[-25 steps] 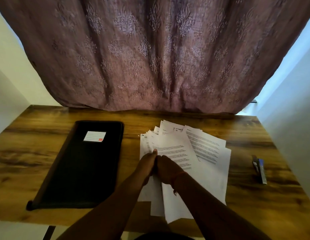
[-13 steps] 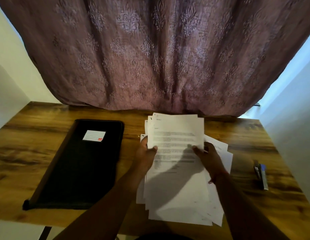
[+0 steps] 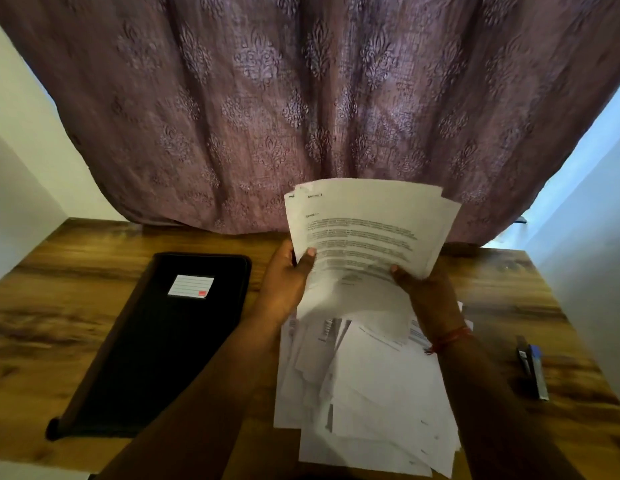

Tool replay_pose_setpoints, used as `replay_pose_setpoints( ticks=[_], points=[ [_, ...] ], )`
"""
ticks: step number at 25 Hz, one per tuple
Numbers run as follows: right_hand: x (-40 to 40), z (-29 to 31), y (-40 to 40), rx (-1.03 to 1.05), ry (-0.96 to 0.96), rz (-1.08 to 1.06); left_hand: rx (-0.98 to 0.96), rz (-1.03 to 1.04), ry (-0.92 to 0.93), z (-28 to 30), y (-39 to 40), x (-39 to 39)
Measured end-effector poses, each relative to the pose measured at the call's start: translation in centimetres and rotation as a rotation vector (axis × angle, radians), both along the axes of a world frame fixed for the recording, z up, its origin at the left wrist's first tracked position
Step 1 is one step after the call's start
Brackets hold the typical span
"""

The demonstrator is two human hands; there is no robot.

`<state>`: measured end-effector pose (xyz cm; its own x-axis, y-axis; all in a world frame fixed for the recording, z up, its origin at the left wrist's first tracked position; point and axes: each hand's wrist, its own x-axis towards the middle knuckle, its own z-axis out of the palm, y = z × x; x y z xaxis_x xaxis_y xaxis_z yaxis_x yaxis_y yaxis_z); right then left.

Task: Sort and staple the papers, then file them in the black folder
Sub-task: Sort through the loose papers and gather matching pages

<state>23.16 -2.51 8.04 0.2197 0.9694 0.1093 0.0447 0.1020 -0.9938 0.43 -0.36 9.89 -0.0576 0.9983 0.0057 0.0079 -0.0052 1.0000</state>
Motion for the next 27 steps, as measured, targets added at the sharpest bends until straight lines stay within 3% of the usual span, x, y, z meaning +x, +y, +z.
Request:
replay_pose_setpoints(
  ticks=[3,8,11,14,17,21,23,27],
  points=[
    [-0.1,-1.0,0.1,-0.058,0.004,0.01,-0.004,0.006,0.059,-0.5,-0.1,-0.1],
    [0.0,0.1,0.3,-0.036,0.034,-0.012,0.241,-0.031,0.085,1.5,0.2,-0.1],
    [0.0,1.5,0.6,0.042,0.035,-0.066,0.357,-0.02,0.231,1.8,1.5,-0.1],
    [0.2,3.4,1.1,0.238,-0.159,-0.154,0.384,-0.019,0.295,1.2,2.5,-0.1],
    [0.6,3.9,1.5,0.354,-0.372,-0.172,0.394,-0.036,0.236,1.2,2.4,-0.1],
    [0.9,3.3,1.7,0.409,-0.47,-0.181,0.353,-0.013,0.185,2.1,1.5,0.4],
    [1.2,3.2,2.1,0.346,-0.399,-0.207,0.265,0.01,0.102,2.5,1.4,0.7],
    [0.2,0.9,1.5,0.041,0.063,-0.091,0.01,-0.101,0.074,0.0,1.9,1.1]
  ],
)
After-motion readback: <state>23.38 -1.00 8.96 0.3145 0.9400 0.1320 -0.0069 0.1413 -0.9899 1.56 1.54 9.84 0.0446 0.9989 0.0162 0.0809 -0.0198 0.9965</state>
